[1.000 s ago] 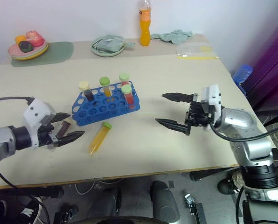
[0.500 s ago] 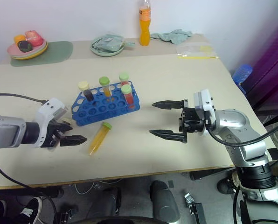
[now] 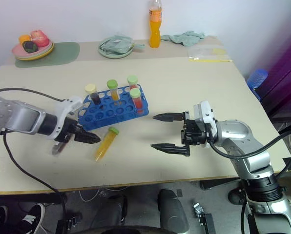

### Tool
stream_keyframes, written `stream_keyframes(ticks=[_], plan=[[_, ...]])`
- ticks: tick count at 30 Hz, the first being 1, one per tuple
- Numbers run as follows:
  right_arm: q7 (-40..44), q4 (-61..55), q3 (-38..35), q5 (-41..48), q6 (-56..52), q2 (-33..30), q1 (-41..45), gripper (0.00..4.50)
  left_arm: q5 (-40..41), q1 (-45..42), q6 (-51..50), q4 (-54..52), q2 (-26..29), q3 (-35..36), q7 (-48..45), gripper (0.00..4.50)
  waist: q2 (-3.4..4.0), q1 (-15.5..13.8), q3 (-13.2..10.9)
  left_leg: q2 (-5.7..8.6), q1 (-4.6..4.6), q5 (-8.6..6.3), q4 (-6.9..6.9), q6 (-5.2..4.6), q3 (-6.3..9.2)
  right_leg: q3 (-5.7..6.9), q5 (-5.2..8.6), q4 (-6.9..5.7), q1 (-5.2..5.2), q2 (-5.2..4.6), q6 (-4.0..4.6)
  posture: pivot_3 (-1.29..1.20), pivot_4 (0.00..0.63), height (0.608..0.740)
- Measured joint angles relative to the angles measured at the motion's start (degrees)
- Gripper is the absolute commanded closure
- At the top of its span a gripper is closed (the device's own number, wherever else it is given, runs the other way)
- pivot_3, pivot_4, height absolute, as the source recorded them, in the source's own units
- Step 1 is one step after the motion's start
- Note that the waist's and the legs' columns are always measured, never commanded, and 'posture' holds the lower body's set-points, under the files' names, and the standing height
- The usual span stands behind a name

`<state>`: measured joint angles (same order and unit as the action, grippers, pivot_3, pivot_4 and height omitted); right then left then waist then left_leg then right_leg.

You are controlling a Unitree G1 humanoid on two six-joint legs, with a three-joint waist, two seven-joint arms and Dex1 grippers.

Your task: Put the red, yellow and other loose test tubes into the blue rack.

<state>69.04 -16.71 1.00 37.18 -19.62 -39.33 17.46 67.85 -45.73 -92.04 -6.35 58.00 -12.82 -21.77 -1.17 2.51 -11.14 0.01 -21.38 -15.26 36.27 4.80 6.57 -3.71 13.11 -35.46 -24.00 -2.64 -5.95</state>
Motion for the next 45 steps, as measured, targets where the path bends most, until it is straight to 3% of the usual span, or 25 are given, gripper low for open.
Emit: stream_keyframes(ticks=[6,10,13,16,22,27,32,38,42,45], plan=[[-1.14,0.01,0.32,-0.05,-0.95,0.15,0.49,0.09,-1.11,-2.0,0.0,1.75,-1.39,-4.55,-0.84,0.0,0.0,0.03,0.0,0.0,0.0,0.0,0.0,0.0,0.0,0.0,0.0,-0.03,-0.01,0.0,0.0,0.0,0.15,0.74],[-1.75,-0.13,0.56,-0.01,-1.25,0.98,0.61,0.09,-4.53,-3.06,0.0,4.78,-8.41,-4.97,1.38,0.0,-0.03,-0.29,0.0,0.03,-0.05,0.01,0.14,0.01,0.01,0.0,-0.01,-0.04,0.02,-0.02,-0.01,0.0,0.15,0.74],[-2.06,-0.62,0.73,-0.01,-1.3,1.23,0.62,0.09,-5.73,-3.99,0.0,5.61,-10.03,-5.05,2.11,0.0,-0.03,-0.11,0.0,0.04,-0.03,0.0,0.11,0.01,0.01,0.0,-0.04,-0.04,0.02,-0.02,-0.07,0.0,0.15,0.74],[-2.4,-0.96,0.72,-0.02,-1.31,1.23,0.61,0.0,-6.09,-3.85,0.0,5.63,-10.07,-5.05,2.33,0.87,-0.03,0.09,0.0,0.03,0.01,0.01,0.06,0.01,0.01,0.0,-0.05,-0.07,0.0,-0.02,-0.09,0.0,0.15,0.74],[-3.2,-1.2,0.71,-0.02,-1.4,1.22,0.59,0.0,-5.6,-1.52,0.0,4.87,-9.56,-5.14,2.6,3.72,-0.03,-0.04,0.0,0.03,-0.01,0.01,0.09,0.01,0.02,0.0,-0.05,-0.07,0.01,-0.03,-0.09,0.0,0.15,0.74],[-3.48,-1.21,0.71,-0.15,-1.41,1.22,0.88,0.0,-6.28,-1.2,-0.01,4.68,-8.73,-4.69,3.21,3.8,-0.03,-0.06,0.0,0.04,-0.01,0.01,0.1,0.01,0.02,0.0,-0.05,-0.07,0.01,-0.03,-0.09,0.0,0.15,0.74],[-3.62,-1.2,0.71,-0.9,-1.34,1.23,1.08,0.0,-7.82,2.25,0.0,3.45,-8.63,0.21,3.87,3.8,-0.02,0.07,0.01,0.03,0.02,0.01,0.07,0.01,0.02,0.0,-0.05,-0.09,0.01,-0.02,-0.08,0.0,0.15,0.74],[-3.59,-1.18,0.47,-1.08,-1.31,1.04,0.79,0.0,-10.01,10.8,2.02,-12.78,-5.43,5.19,3.52,3.8,-0.02,0.0,0.01,0.03,0.01,0.01,0.06,0.01,0.01,-0.01,-0.05,-0.09,0.0,-0.04,-0.07,0.0,0.15,0.74],[-3.45,-1.19,0.27,-1.07,-1.32,0.8,0.6,0.0,-15.52,16.72,10.7,-22.4,-1.87,5.06,1.38,3.8,-0.02,-0.18,0.01,0.03,0.01,0.01,0.09,0.03,0.0,-0.01,0.03,-0.07,0.03,-0.04,0.09,0.0,0.15,0.74],[-3.53,-1.22,0.03,-1.01,-1.34,0.51,0.41,0.0,-22.05,21.35,22.01,-24.75,-3.63,6.75,0.9,3.8,-0.02,-0.48,0.01,0.03,-0.02,0.02,0.16,0.03,0.0,-0.01,0.03,-0.04,0.05,-0.04,0.09,0.0,0.15,0.74]])
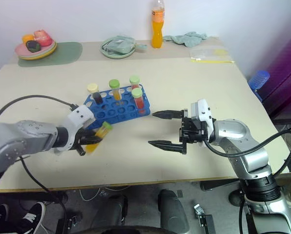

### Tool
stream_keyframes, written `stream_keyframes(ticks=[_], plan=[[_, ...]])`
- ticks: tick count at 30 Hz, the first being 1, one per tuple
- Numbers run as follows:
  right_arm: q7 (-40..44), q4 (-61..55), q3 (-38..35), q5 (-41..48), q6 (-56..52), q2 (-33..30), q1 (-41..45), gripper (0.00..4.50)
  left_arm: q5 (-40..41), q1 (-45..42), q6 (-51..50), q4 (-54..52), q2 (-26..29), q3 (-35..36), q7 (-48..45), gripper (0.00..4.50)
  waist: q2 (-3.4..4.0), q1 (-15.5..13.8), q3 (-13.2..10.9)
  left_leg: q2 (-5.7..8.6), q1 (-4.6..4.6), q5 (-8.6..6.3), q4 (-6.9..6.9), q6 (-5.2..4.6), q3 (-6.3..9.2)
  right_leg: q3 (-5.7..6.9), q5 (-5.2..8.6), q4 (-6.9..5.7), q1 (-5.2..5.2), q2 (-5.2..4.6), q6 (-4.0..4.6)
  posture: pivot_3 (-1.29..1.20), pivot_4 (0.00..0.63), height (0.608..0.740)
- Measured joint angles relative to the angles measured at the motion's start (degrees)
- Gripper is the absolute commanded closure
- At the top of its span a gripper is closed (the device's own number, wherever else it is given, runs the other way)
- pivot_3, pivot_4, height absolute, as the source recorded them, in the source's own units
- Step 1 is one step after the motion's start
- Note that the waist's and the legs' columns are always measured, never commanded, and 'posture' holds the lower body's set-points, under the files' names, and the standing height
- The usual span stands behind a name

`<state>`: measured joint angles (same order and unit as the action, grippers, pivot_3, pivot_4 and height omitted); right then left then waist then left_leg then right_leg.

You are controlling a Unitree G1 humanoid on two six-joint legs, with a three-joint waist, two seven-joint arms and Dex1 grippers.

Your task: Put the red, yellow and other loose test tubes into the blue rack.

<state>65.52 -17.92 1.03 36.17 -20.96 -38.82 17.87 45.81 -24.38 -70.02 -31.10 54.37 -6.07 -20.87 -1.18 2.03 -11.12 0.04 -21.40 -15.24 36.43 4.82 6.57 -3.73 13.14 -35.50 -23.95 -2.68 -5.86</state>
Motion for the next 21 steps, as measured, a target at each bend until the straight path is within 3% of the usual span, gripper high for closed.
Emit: stream_keyframes(ticks=[5,11,14,21], plan=[[-0.65,-0.07,-1.61,0.04,-0.06,-0.59,-1.19,0.0,-9.75,8.25,16.66,-2.24,-2.06,2.69,-1.73,3.8,0.0,0.18,0.0,0.0,0.01,0.0,-0.05,-0.01,-0.02,-0.01,0.0,0.07,0.02,-0.01,0.0,0.0,0.15,0.74],[-1.31,-0.1,-2.06,-0.01,-0.09,-0.65,-0.84,0.0,-15.85,15.67,34.76,-1.92,-12.52,6.69,-3.81,3.8,-0.01,0.09,0.02,0.0,0.02,0.0,-0.02,-0.01,-0.02,-0.01,-0.01,0.06,0.06,0.0,0.0,0.0,0.15,0.74],[-1.62,-0.09,-2.04,-0.05,-0.08,-0.65,-0.35,0.0,-21.85,16.8,47.24,-0.15,-16.39,6.89,-5.01,3.8,-0.01,-0.07,0.02,0.0,0.05,0.0,0.02,-0.01,-0.02,-0.01,-0.01,0.06,0.12,0.0,0.01,0.0,0.15,0.74],[-1.95,0.24,-2.09,-0.31,-0.07,-0.83,-0.25,0.0,-29.07,14.95,62.36,9.37,-25.3,6.97,-4.92,3.8,0.01,-1.0,0.03,0.0,0.06,-0.02,0.14,-0.03,-0.02,-0.01,-0.03,0.09,0.22,0.0,-0.03,0.0,0.15,0.74]])
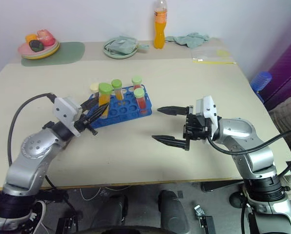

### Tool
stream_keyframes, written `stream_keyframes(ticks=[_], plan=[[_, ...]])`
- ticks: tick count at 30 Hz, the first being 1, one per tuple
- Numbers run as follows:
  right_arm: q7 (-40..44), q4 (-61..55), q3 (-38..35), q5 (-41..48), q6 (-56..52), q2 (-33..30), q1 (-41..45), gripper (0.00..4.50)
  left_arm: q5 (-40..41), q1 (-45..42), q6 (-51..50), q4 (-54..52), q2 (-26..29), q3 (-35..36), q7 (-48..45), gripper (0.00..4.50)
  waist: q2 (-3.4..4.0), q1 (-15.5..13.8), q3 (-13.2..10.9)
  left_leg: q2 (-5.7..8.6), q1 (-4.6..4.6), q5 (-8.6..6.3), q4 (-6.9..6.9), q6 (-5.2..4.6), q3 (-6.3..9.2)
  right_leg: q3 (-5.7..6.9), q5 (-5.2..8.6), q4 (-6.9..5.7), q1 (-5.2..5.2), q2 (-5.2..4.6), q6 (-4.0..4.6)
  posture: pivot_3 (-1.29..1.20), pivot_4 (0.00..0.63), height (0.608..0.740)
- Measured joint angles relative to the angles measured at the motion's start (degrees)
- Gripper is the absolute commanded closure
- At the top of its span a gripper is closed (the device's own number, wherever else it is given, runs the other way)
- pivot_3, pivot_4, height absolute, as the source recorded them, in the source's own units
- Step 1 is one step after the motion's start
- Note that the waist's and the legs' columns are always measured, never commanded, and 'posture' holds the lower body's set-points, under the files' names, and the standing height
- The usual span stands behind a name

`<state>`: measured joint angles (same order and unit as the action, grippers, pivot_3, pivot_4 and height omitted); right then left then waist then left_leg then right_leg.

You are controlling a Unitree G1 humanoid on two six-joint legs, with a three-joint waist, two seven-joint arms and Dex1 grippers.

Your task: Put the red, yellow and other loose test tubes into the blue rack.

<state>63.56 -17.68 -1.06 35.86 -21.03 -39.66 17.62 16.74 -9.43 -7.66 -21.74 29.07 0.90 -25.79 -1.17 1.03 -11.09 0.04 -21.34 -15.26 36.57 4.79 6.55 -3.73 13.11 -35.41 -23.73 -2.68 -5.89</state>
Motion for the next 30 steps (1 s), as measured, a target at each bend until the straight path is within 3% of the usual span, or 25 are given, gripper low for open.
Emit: stream_keyframes(ticks=[7,14,30], plan=[[-0.52,0.49,-1.28,-0.85,0.15,-0.72,-1.42,0.0,-6.45,-6.52,10.95,14.02,-9.5,-1.65,2.75,3.8,0.01,-0.42,0.0,0.02,-0.01,-0.07,0.4,-0.12,0.02,0.01,-0.08,0.0,0.2,0.02,-0.14,0.0,0.15,0.74],[-1.35,0.48,-1.81,-1.31,0.2,-0.69,-1.43,0.0,-11.16,-10.13,17.52,23.68,-14.21,-3.9,3.62,3.8,0.01,-0.25,0.0,0.04,0.02,-0.13,0.47,-0.22,0.03,0.01,-0.16,0.03,0.27,0.01,-0.27,0.0,0.15,0.74],[-2.42,0.46,-2.4,-2.03,0.72,-0.69,-1.49,0.0,-12.6,-8.65,20.66,27.27,-17.06,-5.71,1.73,3.8,0.02,-0.3,0.0,0.05,0.03,-0.14,0.49,-0.24,0.03,0.01,-0.14,0.05,0.31,0.0,-0.26,0.0,0.15,0.74]])
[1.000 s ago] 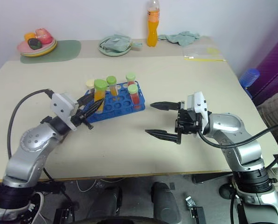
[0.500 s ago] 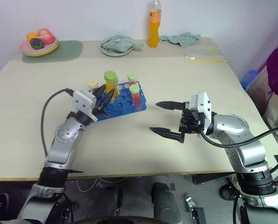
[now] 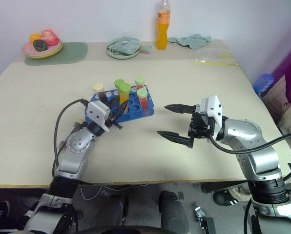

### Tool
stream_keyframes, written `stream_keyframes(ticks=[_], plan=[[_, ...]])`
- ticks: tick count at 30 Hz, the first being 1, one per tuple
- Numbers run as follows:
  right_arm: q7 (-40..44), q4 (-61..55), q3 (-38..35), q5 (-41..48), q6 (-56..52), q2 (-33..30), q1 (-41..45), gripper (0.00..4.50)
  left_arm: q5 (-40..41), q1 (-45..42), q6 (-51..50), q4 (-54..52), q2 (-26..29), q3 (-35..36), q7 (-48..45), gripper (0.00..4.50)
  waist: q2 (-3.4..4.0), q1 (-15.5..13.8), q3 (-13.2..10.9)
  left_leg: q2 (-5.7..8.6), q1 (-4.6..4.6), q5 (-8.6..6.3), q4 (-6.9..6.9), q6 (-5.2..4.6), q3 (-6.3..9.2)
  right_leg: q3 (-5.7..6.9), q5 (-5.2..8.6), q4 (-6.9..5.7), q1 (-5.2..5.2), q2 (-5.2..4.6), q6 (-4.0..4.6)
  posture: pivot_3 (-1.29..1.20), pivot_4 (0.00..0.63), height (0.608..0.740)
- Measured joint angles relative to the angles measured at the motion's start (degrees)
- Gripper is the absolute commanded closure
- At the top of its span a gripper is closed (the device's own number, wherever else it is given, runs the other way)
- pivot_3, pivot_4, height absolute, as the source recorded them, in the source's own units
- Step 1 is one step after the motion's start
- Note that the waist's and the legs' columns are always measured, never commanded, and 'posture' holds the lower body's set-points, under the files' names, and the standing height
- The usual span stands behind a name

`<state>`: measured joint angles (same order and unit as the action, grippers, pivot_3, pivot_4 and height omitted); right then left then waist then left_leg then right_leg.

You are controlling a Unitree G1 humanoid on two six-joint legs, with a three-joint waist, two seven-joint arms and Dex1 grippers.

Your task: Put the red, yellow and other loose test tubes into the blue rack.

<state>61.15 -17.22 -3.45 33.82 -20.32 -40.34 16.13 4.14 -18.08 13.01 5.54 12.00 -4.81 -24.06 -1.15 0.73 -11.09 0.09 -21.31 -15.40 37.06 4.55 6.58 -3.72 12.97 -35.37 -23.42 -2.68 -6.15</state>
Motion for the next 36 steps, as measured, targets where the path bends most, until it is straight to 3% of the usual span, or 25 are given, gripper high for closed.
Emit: stream_keyframes(ticks=[13,18,21,26,36], plan=[[-0.62,-0.01,-0.15,0.01,-0.03,0.0,0.1,0.0,3.0,-1.83,-0.16,5.96,-1.43,1.13,-3.35,3.8,0.03,0.03,0.01,0.0,-0.01,0.0,-0.01,0.0,0.0,0.0,0.03,0.02,-0.01,0.0,0.04,0.0,0.15,0.74],[-0.99,-0.05,-0.15,0.02,-0.03,0.0,0.49,0.0,9.26,-1.75,-4.52,5.35,-1.84,2.67,-6.65,3.8,0.03,0.01,0.01,0.0,-0.02,0.0,-0.01,-0.01,0.0,0.0,0.03,0.02,-0.01,0.0,0.04,0.0,0.15,0.74],[-1.18,-0.07,-0.14,0.01,-0.03,0.0,0.53,0.0,14.6,-0.14,-9.3,2.53,-1.22,3.63,-10.63,2.39,0.03,0.12,0.01,0.0,-0.02,-0.02,-0.02,-0.03,0.0,0.0,0.04,0.03,-0.01,0.0,0.04,0.0,0.15,0.74],[-1.09,0.01,-0.08,-0.35,0.22,0.08,0.86,0.0,15.26,1.7,-11.58,-4.43,1.0,4.09,-10.35,0.05,0.03,0.26,0.01,0.0,0.0,-0.02,-0.03,-0.03,0.01,0.0,0.05,0.03,-0.01,0.01,0.05,0.0,0.15,0.74],[-0.03,1.25,0.27,-1.02,1.0,0.41,1.91,0.0,18.57,11.28,-24.78,-23.05,8.53,6.98,-7.74,0.05,0.04,0.27,-0.02,-0.01,-0.02,-0.03,-0.04,-0.03,0.01,0.0,0.09,0.06,-0.02,0.0,0.03,0.0,0.15,0.74]])
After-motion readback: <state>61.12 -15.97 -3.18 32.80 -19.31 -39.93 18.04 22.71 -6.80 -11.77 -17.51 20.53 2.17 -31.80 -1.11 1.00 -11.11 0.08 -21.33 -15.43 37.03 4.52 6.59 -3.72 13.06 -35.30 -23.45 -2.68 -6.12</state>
